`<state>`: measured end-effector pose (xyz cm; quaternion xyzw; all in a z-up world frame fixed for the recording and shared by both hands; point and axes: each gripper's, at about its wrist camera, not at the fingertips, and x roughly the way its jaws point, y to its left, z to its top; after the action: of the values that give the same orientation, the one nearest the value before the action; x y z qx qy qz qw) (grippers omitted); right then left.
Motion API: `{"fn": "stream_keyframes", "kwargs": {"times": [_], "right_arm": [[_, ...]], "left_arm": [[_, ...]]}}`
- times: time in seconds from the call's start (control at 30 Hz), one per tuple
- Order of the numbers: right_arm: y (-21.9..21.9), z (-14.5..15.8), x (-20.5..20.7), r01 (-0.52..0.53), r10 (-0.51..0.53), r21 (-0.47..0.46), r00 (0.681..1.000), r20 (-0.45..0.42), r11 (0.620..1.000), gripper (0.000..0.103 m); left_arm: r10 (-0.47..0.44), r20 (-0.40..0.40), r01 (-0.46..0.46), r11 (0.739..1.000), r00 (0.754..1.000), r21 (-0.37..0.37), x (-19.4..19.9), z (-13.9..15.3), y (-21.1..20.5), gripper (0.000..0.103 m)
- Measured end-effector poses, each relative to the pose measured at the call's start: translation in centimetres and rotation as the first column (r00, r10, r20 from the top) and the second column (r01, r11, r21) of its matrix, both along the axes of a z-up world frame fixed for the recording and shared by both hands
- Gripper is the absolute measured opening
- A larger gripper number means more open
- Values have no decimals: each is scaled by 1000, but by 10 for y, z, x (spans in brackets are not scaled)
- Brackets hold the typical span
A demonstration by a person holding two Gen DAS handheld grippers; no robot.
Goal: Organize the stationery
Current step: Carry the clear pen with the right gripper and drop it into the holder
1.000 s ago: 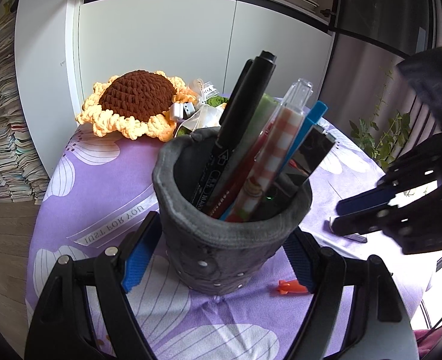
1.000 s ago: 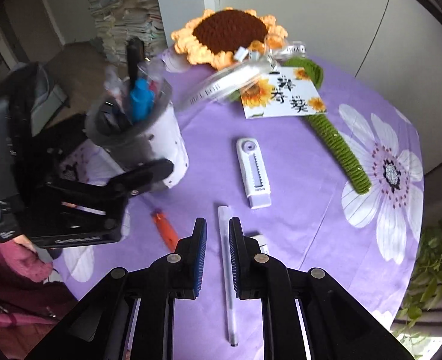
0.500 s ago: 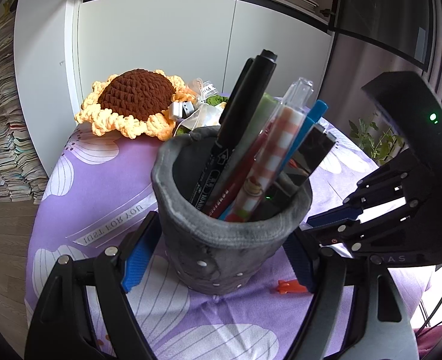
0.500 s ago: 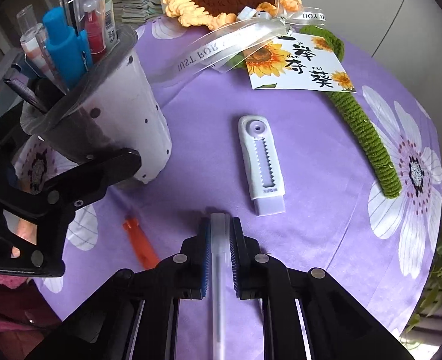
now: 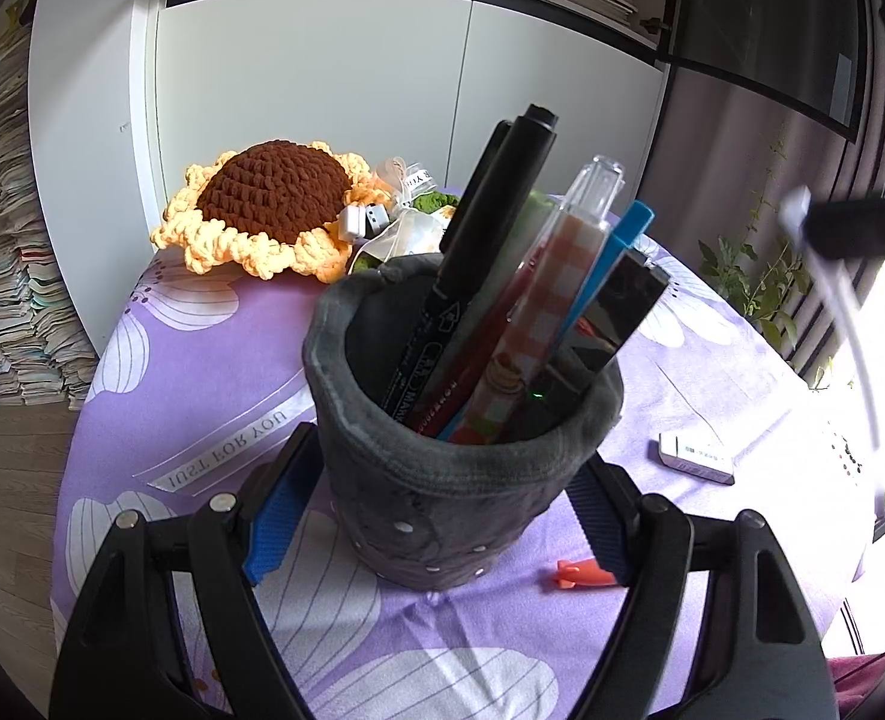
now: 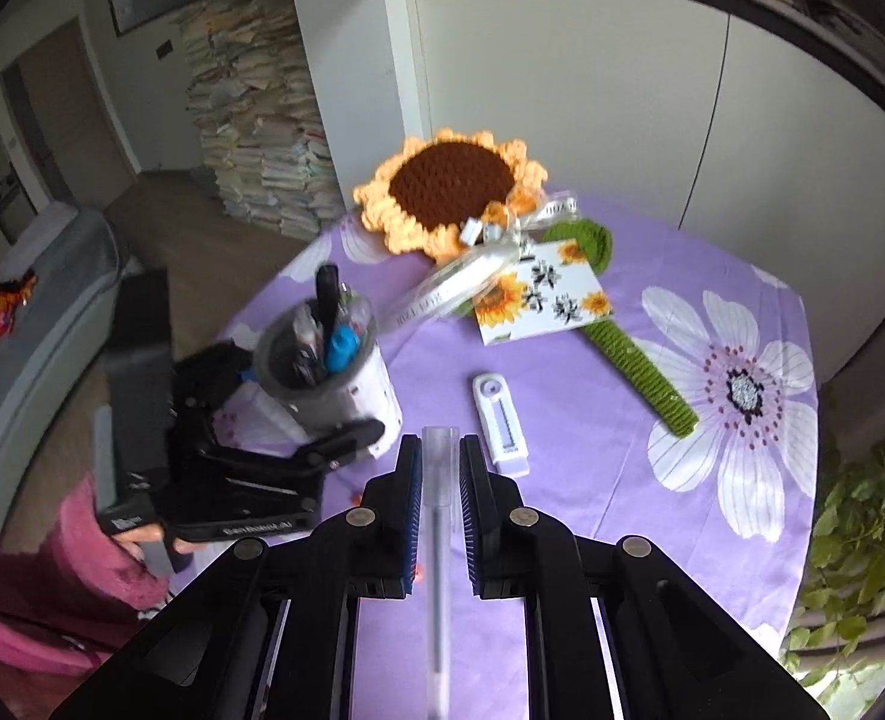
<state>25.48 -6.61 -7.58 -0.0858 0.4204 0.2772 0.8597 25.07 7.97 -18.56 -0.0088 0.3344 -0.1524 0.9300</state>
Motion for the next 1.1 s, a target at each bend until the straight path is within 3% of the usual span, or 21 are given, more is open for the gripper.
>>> {"fn": "stream_keyframes", "kwargs": {"times": [0.17,0.37,0.47,0.57,0.73,0.9,1.1], "right_arm": [[10,35,2,-6,-10,155,994,106,988,13],[34,62,24,-16,-53,325,978,203,946,13],[44,63,35,-37,-70,399,966,250,916,13],[51,53,48,-60,-56,474,972,228,878,13],[64,35,62,-70,-46,502,975,217,862,13],[63,22,59,-73,-40,474,974,225,878,13],[52,23,29,-103,-26,412,955,294,905,13]], "left_arm": [[-1,6,1,1000,1000,2,-1,0,0,78],[-1,5,1,1000,1000,1,0,0,0,78],[-1,4,1,1000,1000,1,-1,0,0,78],[-3,1,3,1000,1000,-2,-1,1,0,78],[-3,-12,3,1000,1000,-13,2,0,1,78],[-5,-13,5,1000,1000,-16,2,-1,1,78],[-5,-14,4,1000,1000,-16,2,-1,1,78]]}}
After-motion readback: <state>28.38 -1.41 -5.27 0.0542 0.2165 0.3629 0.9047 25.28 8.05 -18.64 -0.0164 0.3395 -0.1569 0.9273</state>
